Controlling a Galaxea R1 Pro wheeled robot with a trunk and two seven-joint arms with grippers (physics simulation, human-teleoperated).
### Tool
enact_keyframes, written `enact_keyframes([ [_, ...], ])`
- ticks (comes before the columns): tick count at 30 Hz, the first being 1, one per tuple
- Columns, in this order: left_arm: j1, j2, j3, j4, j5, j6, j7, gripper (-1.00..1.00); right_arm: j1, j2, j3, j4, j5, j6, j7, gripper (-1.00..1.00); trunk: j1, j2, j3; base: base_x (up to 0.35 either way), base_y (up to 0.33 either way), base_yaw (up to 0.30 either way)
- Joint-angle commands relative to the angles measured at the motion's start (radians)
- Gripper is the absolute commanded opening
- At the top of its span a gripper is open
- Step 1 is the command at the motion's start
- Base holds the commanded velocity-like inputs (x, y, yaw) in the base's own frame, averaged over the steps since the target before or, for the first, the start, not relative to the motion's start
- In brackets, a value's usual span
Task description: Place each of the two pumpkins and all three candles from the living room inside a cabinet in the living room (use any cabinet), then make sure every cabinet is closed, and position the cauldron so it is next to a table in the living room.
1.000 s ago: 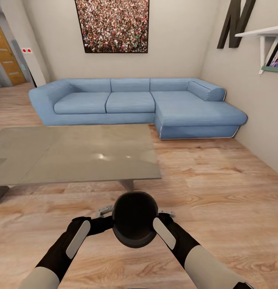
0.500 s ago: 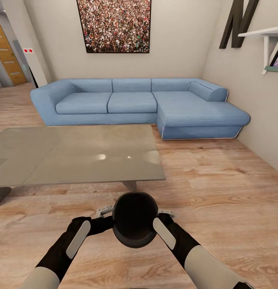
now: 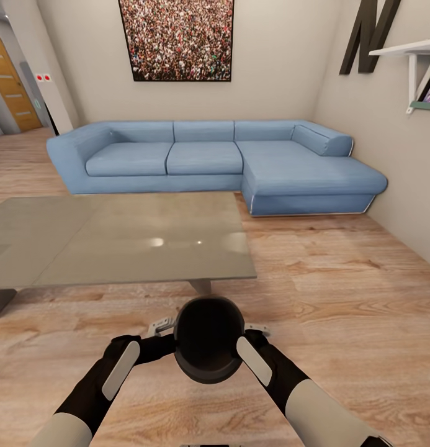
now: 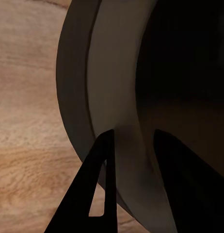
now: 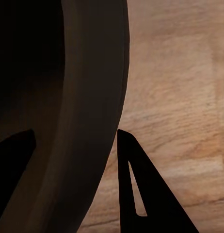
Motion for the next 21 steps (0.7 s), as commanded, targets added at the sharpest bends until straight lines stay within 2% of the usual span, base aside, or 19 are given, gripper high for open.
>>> enact_keyframes([
  [1, -0.001, 0.002, -0.002, 0.000, -0.025, 0.005, 0.008, -1.00, -0.002, 0.000, 0.015, -0.013, -0.025, -0.012, -0.009, -1.00, 0.004, -0.008, -0.004, 0.000, 0.000, 0.000],
  [15, -0.001, 0.002, -0.002, 0.000, -0.025, 0.005, 0.008, -1.00, -0.002, 0.000, 0.015, -0.013, -0.025, -0.012, -0.009, -1.00, 0.057, -0.105, -0.048, 0.000, 0.000, 0.000],
  [21, -0.001, 0.001, -0.002, 0.000, -0.025, 0.005, 0.008, -1.00, -0.002, 0.000, 0.015, -0.013, -0.025, -0.012, -0.009, -1.00, 0.060, -0.107, -0.071, 0.000, 0.000, 0.000],
])
